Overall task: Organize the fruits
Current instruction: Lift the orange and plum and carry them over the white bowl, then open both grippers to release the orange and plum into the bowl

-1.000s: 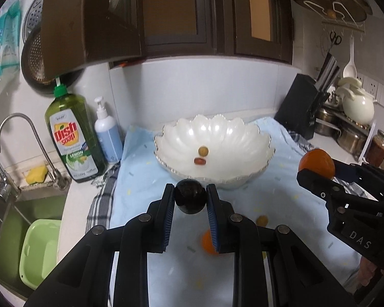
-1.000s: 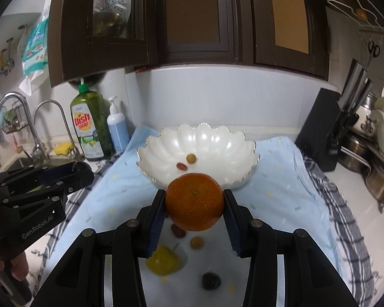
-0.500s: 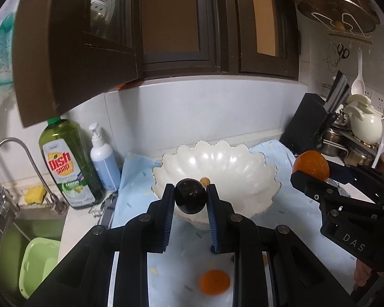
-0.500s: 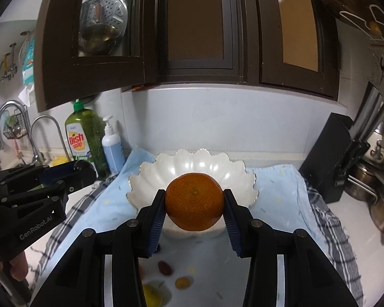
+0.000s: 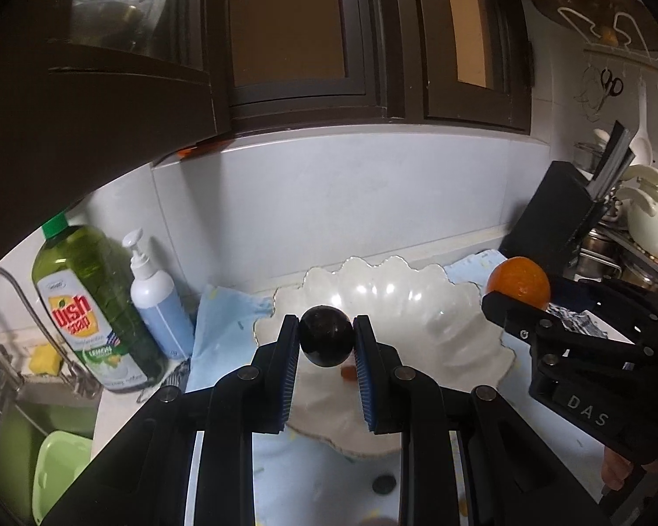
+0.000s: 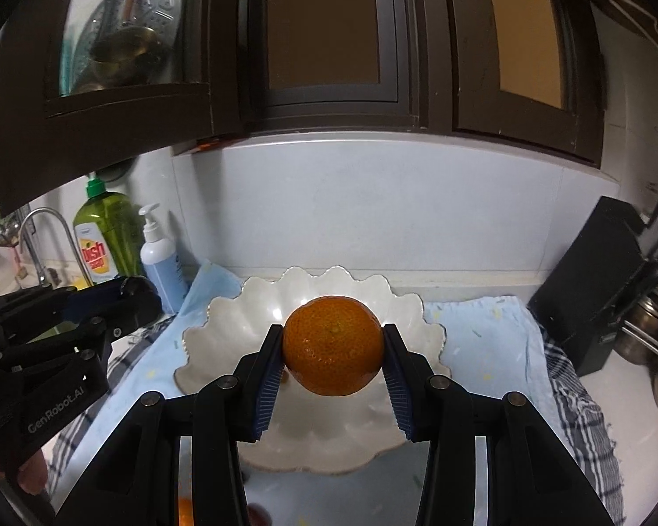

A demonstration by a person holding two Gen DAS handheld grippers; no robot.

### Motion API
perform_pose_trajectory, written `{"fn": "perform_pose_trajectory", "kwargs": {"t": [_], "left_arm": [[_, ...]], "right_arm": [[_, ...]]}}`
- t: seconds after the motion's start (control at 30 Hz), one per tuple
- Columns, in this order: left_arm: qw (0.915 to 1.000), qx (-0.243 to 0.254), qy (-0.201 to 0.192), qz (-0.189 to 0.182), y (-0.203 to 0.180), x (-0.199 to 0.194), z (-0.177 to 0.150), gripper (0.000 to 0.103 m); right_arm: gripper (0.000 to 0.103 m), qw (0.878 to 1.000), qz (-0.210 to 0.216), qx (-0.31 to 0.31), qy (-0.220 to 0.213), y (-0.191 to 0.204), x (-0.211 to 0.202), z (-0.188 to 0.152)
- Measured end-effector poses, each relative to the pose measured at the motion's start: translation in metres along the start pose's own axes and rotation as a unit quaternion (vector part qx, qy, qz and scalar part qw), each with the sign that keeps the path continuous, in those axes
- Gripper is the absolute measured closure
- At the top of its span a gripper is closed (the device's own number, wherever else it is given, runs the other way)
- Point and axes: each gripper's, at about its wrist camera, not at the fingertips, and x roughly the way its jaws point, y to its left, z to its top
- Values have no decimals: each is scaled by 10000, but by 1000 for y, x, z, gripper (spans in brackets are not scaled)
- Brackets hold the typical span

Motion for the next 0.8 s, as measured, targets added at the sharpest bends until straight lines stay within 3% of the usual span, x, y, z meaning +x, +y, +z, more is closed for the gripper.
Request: {"fn": "perform_pose_trajectory", "kwargs": {"t": [0.37, 0.8], "left_arm": [[9992, 155, 329, 145, -5, 56, 20, 78], [9885, -69, 1489, -254, -3, 140, 10, 78]], "right_arm": [[58, 9978, 13, 40, 660, -20, 63, 15], [58, 9868, -89, -105, 1611, -40, 132, 10]]}}
